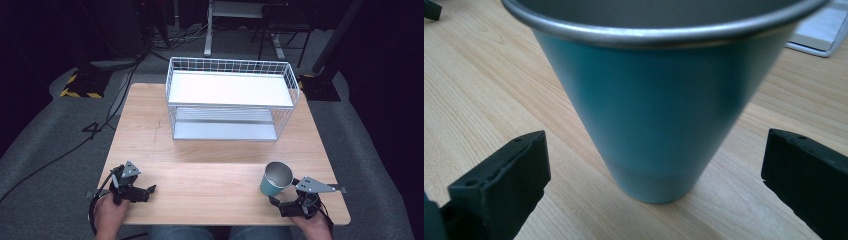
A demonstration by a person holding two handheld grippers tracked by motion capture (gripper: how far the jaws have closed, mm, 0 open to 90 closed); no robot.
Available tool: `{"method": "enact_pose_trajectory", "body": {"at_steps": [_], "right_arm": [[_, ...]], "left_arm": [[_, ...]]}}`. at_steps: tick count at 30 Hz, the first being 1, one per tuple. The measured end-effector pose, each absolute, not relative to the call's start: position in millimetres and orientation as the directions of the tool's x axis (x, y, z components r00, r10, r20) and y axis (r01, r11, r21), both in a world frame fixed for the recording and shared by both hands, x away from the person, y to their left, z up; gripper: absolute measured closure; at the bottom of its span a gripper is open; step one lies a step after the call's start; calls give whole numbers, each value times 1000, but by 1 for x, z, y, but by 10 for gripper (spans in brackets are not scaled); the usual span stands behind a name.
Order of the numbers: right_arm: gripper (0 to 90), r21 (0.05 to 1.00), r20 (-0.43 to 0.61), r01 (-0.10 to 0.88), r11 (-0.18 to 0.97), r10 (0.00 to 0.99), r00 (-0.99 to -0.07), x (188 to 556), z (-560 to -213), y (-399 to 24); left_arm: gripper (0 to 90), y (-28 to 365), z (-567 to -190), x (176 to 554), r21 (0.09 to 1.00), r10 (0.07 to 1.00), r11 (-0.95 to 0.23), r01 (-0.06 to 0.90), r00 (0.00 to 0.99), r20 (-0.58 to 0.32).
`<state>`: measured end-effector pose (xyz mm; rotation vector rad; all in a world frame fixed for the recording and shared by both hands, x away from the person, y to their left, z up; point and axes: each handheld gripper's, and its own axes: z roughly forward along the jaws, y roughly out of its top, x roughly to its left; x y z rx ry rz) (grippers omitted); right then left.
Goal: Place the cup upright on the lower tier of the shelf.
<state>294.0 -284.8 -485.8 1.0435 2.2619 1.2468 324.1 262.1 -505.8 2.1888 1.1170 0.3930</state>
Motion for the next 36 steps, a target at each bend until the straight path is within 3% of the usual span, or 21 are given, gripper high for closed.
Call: {"method": "enact_pose_trajectory", "body": {"at_steps": [11, 15, 22, 36], "right_arm": [[14, 818, 31, 452, 357, 757, -653, 299, -490, -272], [119, 816, 33, 455, 356, 758, -652, 301, -492, -271], [200, 808, 38, 470, 354, 766, -642, 304, -493, -272], [249, 807, 36, 463, 366, 752, -658, 303, -494, -270]], "left_arm": [[0, 262, -506, 324, 662, 804, -433, 612, 594, -24], [0, 262, -506, 324, 662, 804, -433, 612, 594, -24], [0, 262, -506, 324, 662, 804, -433, 613, 594, -24], [0, 262, -506, 324, 662, 804, -432, 613, 594, -24]]}}
